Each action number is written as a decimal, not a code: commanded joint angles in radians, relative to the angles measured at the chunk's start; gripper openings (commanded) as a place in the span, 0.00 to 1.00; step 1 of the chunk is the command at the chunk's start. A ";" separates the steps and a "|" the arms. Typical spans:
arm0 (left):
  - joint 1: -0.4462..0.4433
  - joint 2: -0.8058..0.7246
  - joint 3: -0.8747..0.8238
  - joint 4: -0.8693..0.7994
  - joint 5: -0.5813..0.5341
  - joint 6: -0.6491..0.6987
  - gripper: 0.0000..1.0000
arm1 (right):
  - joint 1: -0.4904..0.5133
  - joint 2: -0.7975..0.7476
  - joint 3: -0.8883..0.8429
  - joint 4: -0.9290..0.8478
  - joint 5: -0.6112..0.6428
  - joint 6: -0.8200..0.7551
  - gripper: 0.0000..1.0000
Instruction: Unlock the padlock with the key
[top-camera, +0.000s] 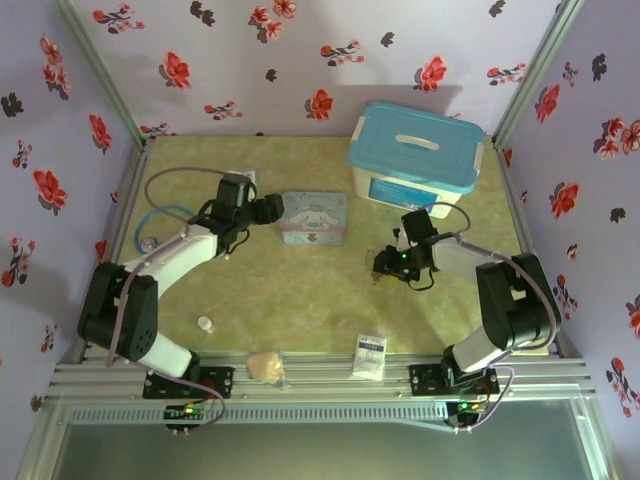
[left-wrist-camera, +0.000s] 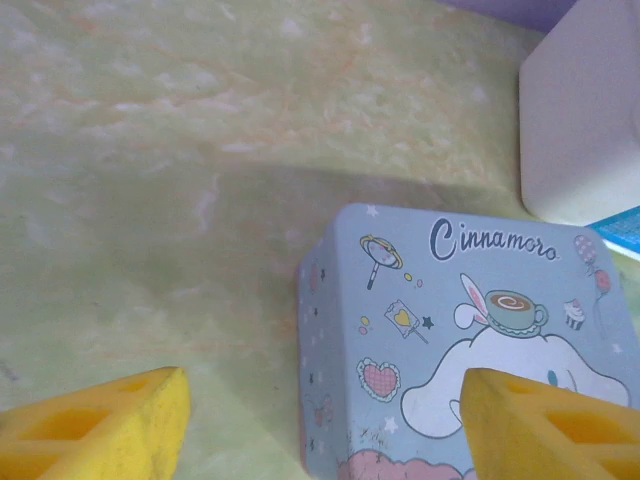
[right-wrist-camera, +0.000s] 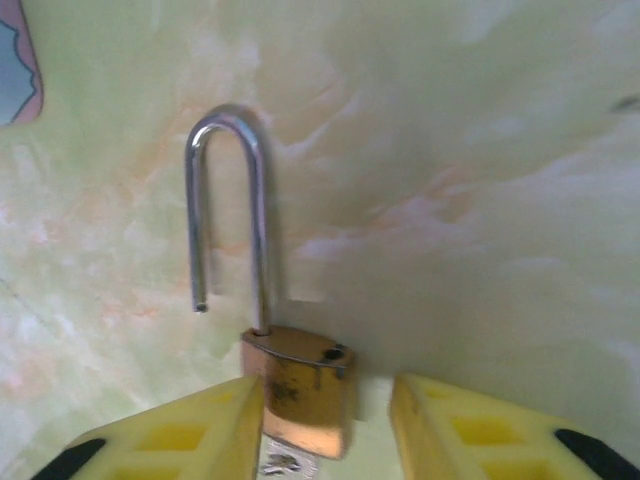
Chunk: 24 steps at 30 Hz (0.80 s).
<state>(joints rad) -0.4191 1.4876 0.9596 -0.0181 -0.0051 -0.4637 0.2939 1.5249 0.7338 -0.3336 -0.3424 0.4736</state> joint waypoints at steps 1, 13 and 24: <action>0.062 -0.120 -0.015 -0.082 0.005 0.041 0.77 | -0.014 -0.138 0.009 -0.073 0.300 -0.027 0.51; 0.278 -0.349 -0.397 0.165 -0.317 0.322 1.00 | -0.114 -0.420 -0.270 0.501 0.781 -0.348 0.99; 0.369 -0.185 -0.616 0.737 -0.308 0.445 1.00 | -0.308 -0.241 -0.399 0.990 0.597 -0.239 0.99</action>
<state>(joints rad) -0.0708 1.2755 0.3573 0.4606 -0.3317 -0.0597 0.0078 1.2610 0.3626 0.4129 0.3069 0.2096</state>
